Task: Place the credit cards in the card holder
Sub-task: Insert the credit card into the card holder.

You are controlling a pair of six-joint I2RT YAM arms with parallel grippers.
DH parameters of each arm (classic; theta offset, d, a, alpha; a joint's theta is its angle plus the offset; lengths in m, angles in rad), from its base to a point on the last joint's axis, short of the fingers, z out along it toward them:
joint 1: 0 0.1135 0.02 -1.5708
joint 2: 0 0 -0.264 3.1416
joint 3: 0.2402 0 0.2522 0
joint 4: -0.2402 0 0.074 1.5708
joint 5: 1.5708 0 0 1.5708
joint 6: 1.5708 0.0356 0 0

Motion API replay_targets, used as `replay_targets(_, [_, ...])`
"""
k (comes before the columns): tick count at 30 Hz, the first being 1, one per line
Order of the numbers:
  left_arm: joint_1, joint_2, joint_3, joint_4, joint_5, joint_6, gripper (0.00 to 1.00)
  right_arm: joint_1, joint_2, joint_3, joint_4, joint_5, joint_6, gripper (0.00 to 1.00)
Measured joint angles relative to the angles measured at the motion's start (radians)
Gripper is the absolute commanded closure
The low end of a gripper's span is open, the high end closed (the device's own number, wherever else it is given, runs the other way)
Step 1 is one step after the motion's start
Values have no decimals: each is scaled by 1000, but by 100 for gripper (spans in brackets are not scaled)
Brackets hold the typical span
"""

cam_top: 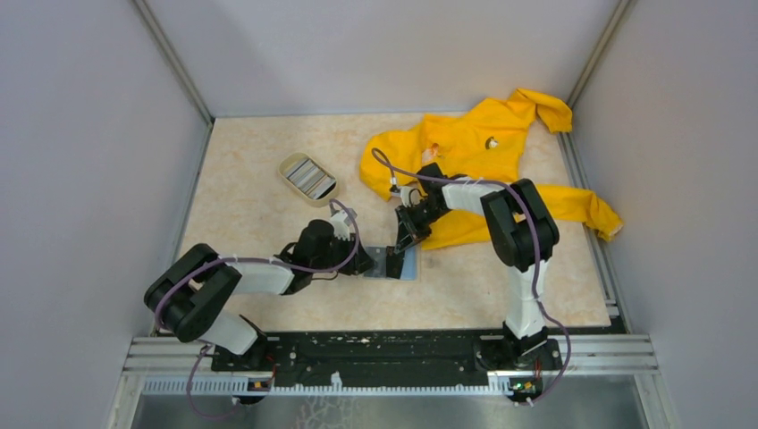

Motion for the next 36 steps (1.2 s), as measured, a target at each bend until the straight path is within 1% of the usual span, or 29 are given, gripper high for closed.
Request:
replay_targets(19, [0,13,13,0,-4,14,67,27,31,45,-39,13,1,91])
replay_targets(28, [0,18,18,1,2,14,66,27,31,45,-31,8,16,86])
replay_targets(33, [0,16,19,-1,35,12,65,29,32,44,-19,2,29,83])
replay_targets(36, [-6,-12,17,-20,51,1,65,29,32,44,-16,0,32,81])
